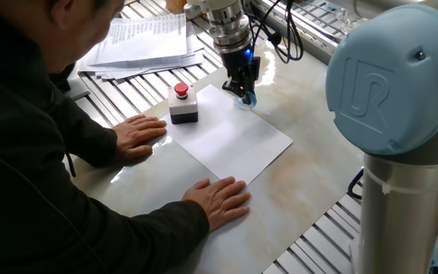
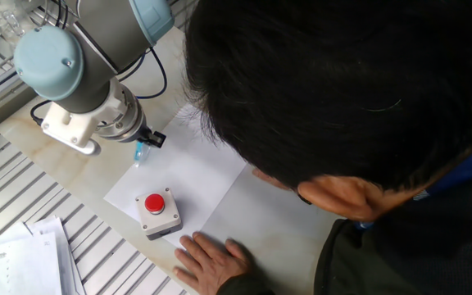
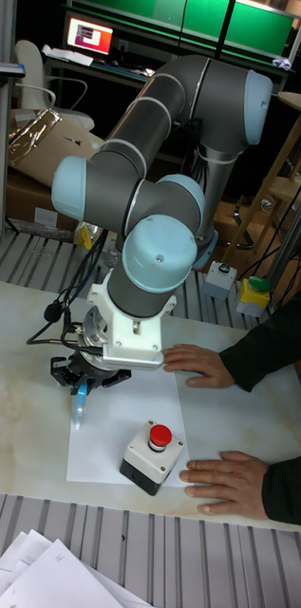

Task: Use the correction tape on paper

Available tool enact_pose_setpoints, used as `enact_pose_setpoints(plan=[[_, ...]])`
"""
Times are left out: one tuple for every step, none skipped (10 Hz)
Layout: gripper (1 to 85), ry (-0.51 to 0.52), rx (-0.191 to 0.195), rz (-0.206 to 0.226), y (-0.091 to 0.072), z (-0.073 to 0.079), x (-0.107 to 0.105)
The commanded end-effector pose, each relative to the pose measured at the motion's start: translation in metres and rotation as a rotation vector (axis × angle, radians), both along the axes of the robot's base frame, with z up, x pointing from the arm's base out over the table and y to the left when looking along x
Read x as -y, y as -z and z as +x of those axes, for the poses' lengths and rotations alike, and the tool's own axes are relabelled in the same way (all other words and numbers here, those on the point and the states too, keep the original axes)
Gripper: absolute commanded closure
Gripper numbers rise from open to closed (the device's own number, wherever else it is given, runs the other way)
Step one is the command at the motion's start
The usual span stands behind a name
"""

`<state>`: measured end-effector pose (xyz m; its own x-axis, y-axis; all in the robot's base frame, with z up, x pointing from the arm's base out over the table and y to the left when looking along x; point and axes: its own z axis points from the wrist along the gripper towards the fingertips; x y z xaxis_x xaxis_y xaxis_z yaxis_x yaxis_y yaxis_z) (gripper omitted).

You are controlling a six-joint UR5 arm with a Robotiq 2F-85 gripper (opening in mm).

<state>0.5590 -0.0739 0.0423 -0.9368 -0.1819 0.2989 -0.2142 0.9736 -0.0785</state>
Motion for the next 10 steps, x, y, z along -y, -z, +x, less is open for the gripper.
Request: enact_pose_setpoints(plan=[[84.0,0.008,0.031,0.015,-0.001,0.014,-0.011],[84.0,0.009,0.028,0.014,-0.001,0.013,-0.011],[84.0,0.005,0.024,0.006,-0.001,0.012,-0.009],[84.0,-0.006,0.024,-0.008,-0.002,0.012,-0.005],[84.0,-0.007,0.024,-0.008,-0.002,0.012,-0.005],[84.0,-0.009,0.032,-0.006,-0.001,0.014,-0.005],[84.0,-0.004,0.039,0.001,-0.001,0.016,-0.007],[84.0,-0.004,0.040,-0.019,-0.001,0.016,-0.002],[84.0,0.009,0.030,-0.025,-0.002,0.013,-0.002],[84.0,0.014,0.014,-0.031,-0.004,0.009,0.000]])
